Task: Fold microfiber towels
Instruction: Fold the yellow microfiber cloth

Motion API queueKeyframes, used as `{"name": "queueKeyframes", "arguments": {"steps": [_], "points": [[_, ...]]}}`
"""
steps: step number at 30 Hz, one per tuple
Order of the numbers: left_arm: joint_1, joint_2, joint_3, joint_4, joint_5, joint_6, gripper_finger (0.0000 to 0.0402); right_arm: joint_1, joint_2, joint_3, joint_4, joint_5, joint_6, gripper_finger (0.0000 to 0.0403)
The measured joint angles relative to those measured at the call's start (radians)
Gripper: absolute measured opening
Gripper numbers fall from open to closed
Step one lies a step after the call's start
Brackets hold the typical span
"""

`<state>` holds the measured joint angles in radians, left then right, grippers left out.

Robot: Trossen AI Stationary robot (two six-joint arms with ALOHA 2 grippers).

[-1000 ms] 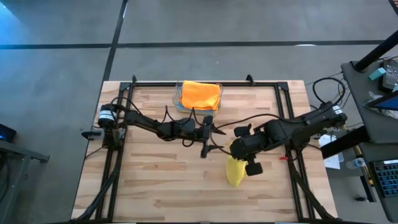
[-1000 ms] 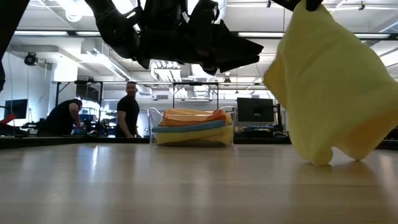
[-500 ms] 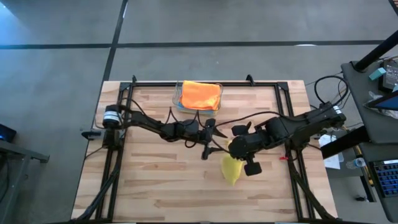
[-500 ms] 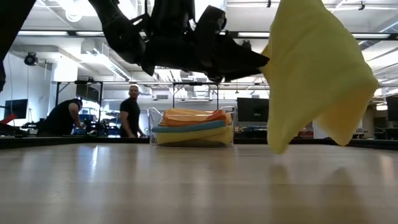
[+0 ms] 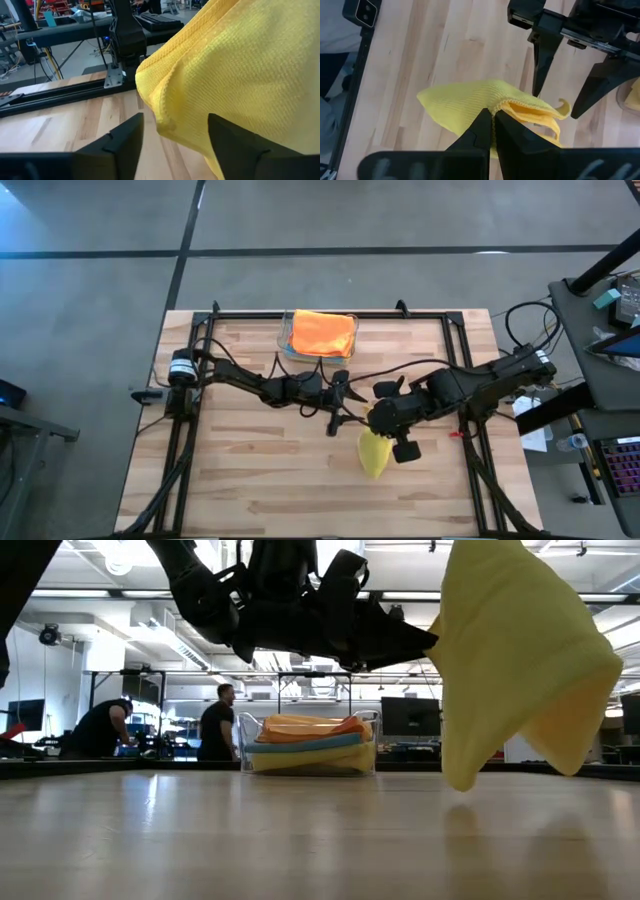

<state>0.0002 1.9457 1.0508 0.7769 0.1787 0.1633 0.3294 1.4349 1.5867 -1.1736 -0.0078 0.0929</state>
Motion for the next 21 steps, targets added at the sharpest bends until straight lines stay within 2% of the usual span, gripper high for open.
{"name": "queueKeyframes", "arguments": {"steps": [8, 14, 17, 21], "points": [[0.0, 0.0, 0.0, 0.017, -0.004, 0.009, 0.0119, 0.0, 0.0, 0.0, 0.0, 0.0, 0.004, 0.0008], [0.0, 0.0, 0.0, 0.024, -0.027, 0.028, 0.0016, 0.0, 0.0, 0.0, -0.005, 0.0, 0.013, 0.0009], [0.002, -0.01, -0.004, 0.01, -0.071, 0.036, 0.0006, 0.0, 0.0, 0.0, -0.048, 0.001, 0.031, 0.0008], [0.006, -0.08, -0.009, -0.116, -0.144, 0.081, 0.0001, 0.0, 0.0, 0.0, -0.155, 0.038, 0.087, 0.0009]]}}
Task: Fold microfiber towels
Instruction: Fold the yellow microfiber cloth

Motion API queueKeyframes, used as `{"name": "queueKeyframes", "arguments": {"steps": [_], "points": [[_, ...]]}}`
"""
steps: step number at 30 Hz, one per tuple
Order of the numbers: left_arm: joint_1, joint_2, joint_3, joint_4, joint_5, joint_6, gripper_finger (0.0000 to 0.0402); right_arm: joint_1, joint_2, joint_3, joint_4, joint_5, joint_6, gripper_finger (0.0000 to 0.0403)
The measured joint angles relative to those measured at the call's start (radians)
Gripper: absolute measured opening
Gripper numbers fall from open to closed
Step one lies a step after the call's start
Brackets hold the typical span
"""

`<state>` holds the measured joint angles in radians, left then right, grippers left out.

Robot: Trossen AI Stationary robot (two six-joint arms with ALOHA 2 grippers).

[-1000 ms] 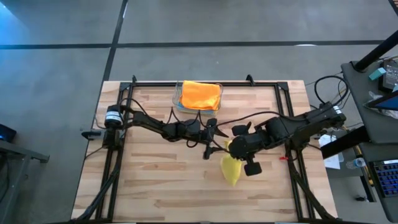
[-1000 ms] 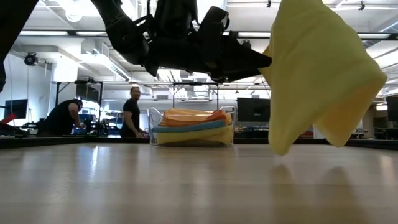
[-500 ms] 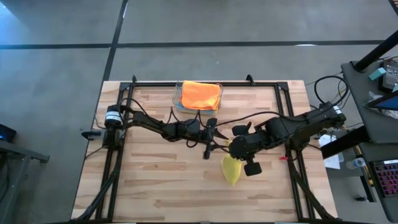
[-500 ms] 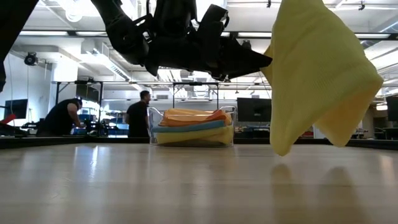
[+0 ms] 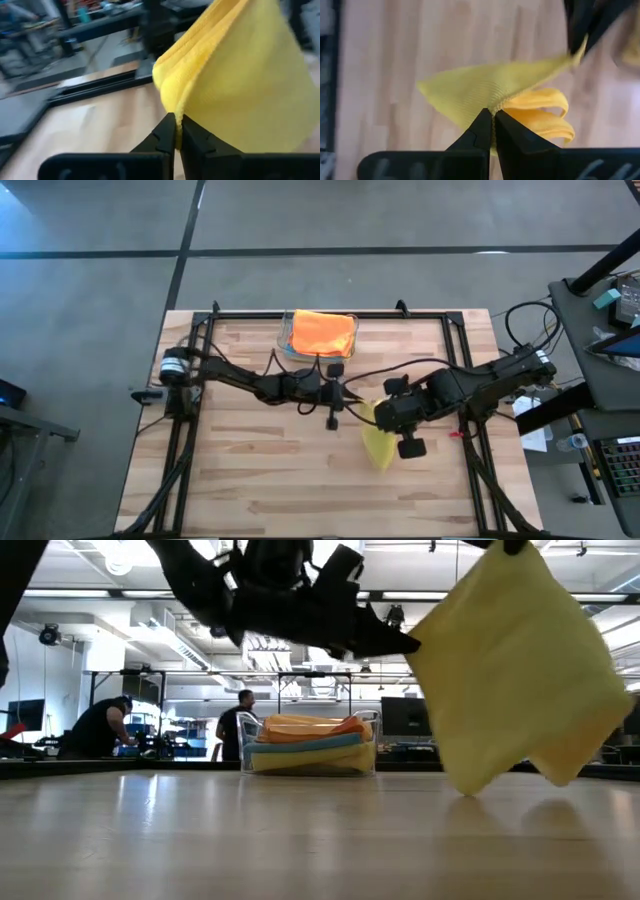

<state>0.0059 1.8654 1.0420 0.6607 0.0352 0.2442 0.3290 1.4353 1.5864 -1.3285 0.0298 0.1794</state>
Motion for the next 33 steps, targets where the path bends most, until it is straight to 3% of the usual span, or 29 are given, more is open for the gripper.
{"name": "queueKeyframes", "arguments": {"steps": [8, 14, 23, 29, 33], "points": [[-0.003, -0.214, -0.003, -0.296, -0.239, 0.183, 0.0, -0.031, 0.0, -0.001, -0.098, 0.152, 0.07, 0.0008], [-0.008, -0.366, -0.009, -0.447, -0.378, 0.312, 0.0, -0.075, 0.008, -0.02, -0.101, 0.415, 0.092, 0.0008], [-0.117, -0.401, -0.056, -0.609, -0.619, 0.433, 0.0, -0.056, 0.14, -0.061, -0.104, 0.707, 0.102, 0.0008], [-0.229, -0.4, -0.145, -0.604, -0.729, 0.446, 0.0, 0.002, 0.299, -0.062, -0.103, 0.757, 0.146, 0.0008], [-0.303, -0.396, -0.229, -0.584, -0.768, 0.402, 0.0001, 0.053, 0.382, -0.065, -0.132, 0.68, 0.211, 0.0008]]}}
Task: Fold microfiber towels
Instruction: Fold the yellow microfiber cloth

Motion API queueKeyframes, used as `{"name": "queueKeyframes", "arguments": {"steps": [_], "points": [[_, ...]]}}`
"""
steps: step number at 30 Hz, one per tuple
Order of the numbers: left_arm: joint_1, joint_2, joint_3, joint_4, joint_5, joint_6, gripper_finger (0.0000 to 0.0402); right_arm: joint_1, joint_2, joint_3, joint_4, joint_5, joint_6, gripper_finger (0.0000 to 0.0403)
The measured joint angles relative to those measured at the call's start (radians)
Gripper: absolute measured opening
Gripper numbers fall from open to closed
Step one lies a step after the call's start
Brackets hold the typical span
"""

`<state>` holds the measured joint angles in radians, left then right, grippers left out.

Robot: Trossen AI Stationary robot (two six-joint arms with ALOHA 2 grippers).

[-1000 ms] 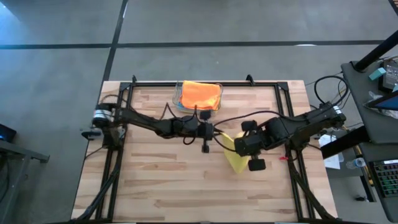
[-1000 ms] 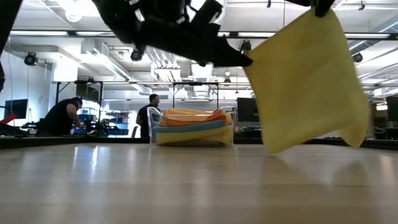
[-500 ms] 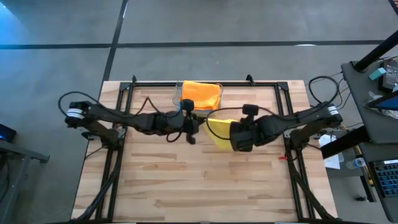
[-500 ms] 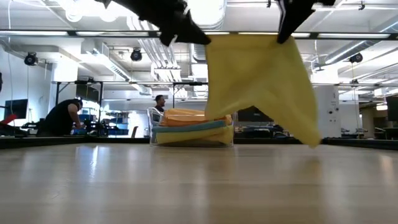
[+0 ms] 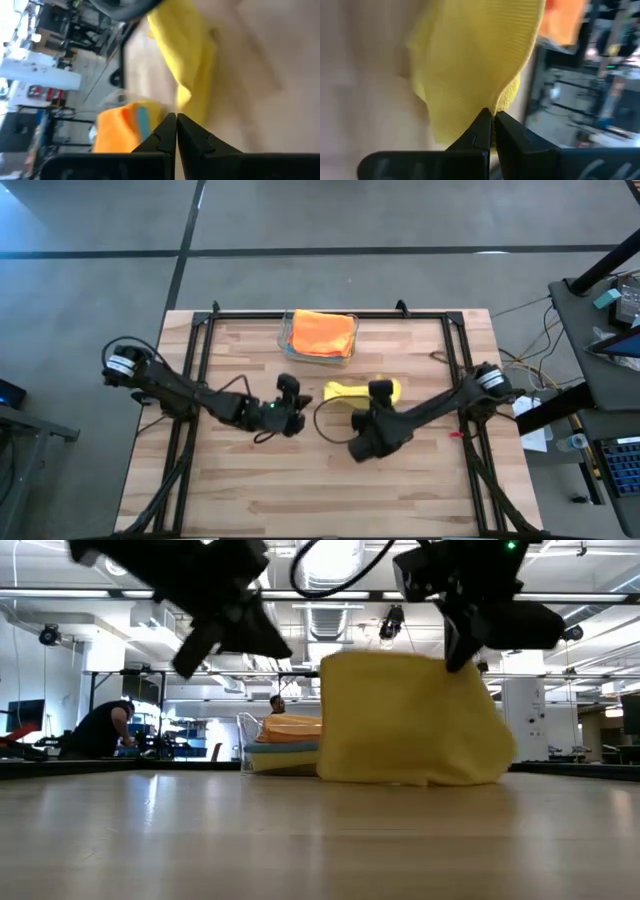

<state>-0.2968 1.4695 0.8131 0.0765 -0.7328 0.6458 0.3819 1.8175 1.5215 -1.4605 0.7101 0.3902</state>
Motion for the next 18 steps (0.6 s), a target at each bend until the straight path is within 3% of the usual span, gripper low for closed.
{"name": "queueKeyframes", "arguments": {"steps": [7, 14, 18], "points": [[-0.129, 0.044, -0.1, 0.019, 0.01, -0.201, 0.0001, 0.107, 0.086, 0.001, 0.062, -0.141, 0.12, 0.0009], [-0.187, 0.113, -0.075, 0.021, 0.02, -0.313, 0.0, 0.178, 0.126, 0.001, 0.292, -0.343, 0.142, 0.0011], [-0.188, 0.125, -0.061, 0.057, 0.075, -0.354, 0.0, 0.207, 0.144, 0.001, 0.441, -0.486, 0.134, 0.0033]]}}
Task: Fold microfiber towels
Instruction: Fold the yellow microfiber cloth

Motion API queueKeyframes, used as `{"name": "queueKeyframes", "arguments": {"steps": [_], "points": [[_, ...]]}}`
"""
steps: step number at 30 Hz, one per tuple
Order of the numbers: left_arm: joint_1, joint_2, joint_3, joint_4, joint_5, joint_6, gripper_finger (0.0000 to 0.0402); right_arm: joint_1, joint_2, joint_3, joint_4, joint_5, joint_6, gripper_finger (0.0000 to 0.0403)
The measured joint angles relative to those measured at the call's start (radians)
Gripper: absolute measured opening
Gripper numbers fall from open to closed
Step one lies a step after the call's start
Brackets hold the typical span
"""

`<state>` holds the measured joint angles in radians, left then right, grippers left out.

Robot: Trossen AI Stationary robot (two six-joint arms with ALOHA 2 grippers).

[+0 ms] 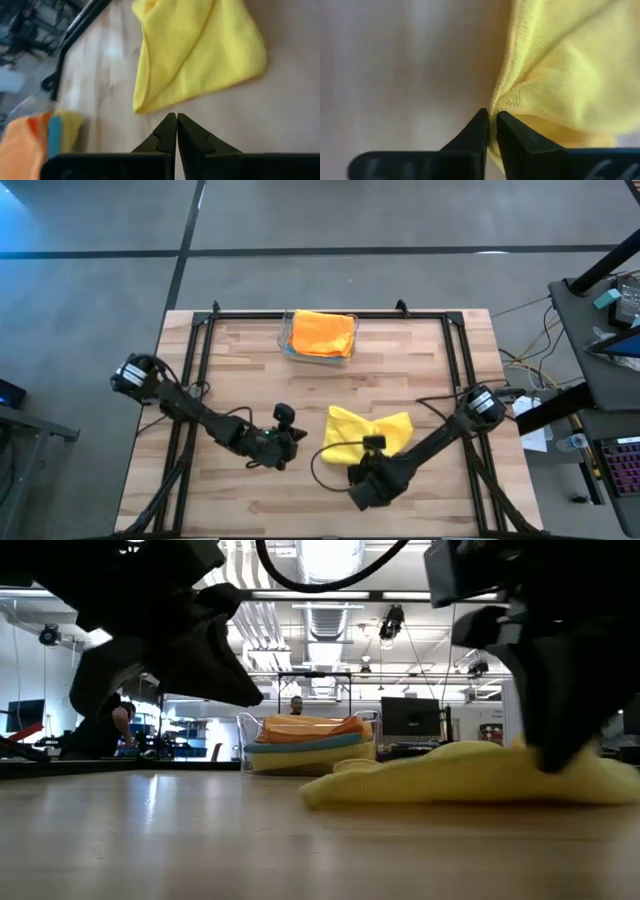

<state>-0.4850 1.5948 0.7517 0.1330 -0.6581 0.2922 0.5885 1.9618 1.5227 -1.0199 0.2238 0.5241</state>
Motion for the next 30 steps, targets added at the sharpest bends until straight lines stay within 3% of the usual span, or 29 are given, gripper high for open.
{"name": "queueKeyframes", "arguments": {"steps": [4, 9, 13, 21, 30], "points": [[0.0, 0.0, 0.0, 0.092, 0.096, -0.003, 0.0, 0.027, 0.017, 0.0, 0.071, -0.074, 0.001, 0.0079], [-0.007, 0.002, 0.0, 0.149, 0.138, -0.023, 0.0, 0.058, 0.021, 0.0, 0.057, -0.093, 0.055, 0.015], [-0.008, 0.002, 0.0, 0.178, 0.154, -0.052, 0.0, 0.086, -0.032, 0.008, -0.02, -0.03, 0.137, 0.0186], [0.025, 0.043, 0.006, 0.324, 0.234, -0.051, 0.0, 0.185, -0.202, -0.068, -0.087, 0.265, 0.323, 0.0185], [0.178, 0.217, 0.108, 0.35, 0.455, -0.051, 0.0012, 0.209, -0.334, -0.345, -0.04, 0.275, 0.509, 0.0171]]}}
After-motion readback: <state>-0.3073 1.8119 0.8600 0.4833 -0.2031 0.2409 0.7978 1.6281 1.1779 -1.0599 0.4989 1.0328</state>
